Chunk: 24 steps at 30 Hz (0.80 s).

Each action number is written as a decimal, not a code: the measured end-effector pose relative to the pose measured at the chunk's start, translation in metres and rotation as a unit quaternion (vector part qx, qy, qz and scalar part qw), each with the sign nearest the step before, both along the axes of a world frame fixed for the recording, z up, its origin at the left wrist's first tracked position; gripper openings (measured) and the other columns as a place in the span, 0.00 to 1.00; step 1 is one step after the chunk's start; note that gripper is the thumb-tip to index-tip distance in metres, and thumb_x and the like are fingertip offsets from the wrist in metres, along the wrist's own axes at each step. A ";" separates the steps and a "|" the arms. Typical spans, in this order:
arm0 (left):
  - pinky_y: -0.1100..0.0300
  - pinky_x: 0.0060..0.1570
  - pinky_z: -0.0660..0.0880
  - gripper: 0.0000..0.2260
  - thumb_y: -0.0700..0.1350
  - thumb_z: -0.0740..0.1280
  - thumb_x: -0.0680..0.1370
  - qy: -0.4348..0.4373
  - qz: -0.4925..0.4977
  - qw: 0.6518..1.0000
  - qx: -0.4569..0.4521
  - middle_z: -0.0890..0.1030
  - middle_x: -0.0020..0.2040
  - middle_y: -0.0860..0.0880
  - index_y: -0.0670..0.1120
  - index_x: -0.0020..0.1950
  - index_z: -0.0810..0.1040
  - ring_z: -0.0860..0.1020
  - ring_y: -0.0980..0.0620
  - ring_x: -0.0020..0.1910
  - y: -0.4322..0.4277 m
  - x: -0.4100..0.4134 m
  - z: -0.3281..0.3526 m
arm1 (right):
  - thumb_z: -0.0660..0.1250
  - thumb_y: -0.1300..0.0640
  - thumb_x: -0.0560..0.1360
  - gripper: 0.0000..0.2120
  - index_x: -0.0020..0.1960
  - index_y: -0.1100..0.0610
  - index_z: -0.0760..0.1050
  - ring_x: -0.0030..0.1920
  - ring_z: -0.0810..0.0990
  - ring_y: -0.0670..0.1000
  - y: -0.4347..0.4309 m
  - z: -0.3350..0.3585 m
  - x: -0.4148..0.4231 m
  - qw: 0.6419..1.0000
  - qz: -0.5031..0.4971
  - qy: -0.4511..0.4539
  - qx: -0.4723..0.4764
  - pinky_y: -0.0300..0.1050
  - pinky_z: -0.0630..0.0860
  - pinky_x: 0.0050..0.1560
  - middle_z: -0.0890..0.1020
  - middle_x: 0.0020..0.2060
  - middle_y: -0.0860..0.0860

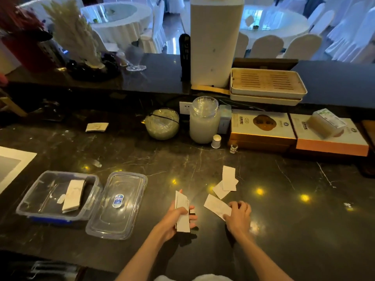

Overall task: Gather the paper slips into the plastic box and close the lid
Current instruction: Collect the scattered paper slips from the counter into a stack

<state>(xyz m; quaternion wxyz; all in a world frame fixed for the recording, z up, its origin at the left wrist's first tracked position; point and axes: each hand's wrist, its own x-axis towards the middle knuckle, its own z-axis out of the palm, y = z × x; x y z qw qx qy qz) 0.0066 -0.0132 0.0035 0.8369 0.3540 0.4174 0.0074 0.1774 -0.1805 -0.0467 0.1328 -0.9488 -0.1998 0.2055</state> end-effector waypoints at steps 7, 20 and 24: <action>0.51 0.38 0.79 0.22 0.43 0.67 0.80 0.006 -0.059 0.998 -0.025 0.76 0.53 0.37 0.51 0.72 0.64 0.80 0.43 0.42 0.034 0.021 -0.018 | 0.64 0.62 0.77 0.08 0.52 0.51 0.71 0.52 0.78 0.51 0.007 0.028 -0.004 0.952 -0.074 0.125 0.269 0.36 0.74 0.45 0.78 0.49 0.48; 0.53 0.46 0.81 0.25 0.56 0.71 0.76 -0.019 -0.387 0.918 -0.081 0.84 0.52 0.42 0.48 0.68 0.70 0.82 0.47 0.45 0.046 0.085 -0.025 | 0.69 0.60 0.75 0.09 0.54 0.54 0.78 0.52 0.77 0.53 0.066 0.067 0.021 0.949 0.133 0.223 0.182 0.46 0.75 0.54 0.79 0.51 0.52; 0.52 0.40 0.80 0.16 0.46 0.66 0.80 -0.019 -0.252 0.964 -0.079 0.82 0.47 0.40 0.50 0.67 0.71 0.81 0.45 0.40 0.062 0.101 -0.034 | 0.68 0.58 0.76 0.11 0.57 0.59 0.76 0.51 0.79 0.54 0.084 0.054 0.053 0.947 -0.156 0.189 0.207 0.35 0.73 0.41 0.80 0.51 0.52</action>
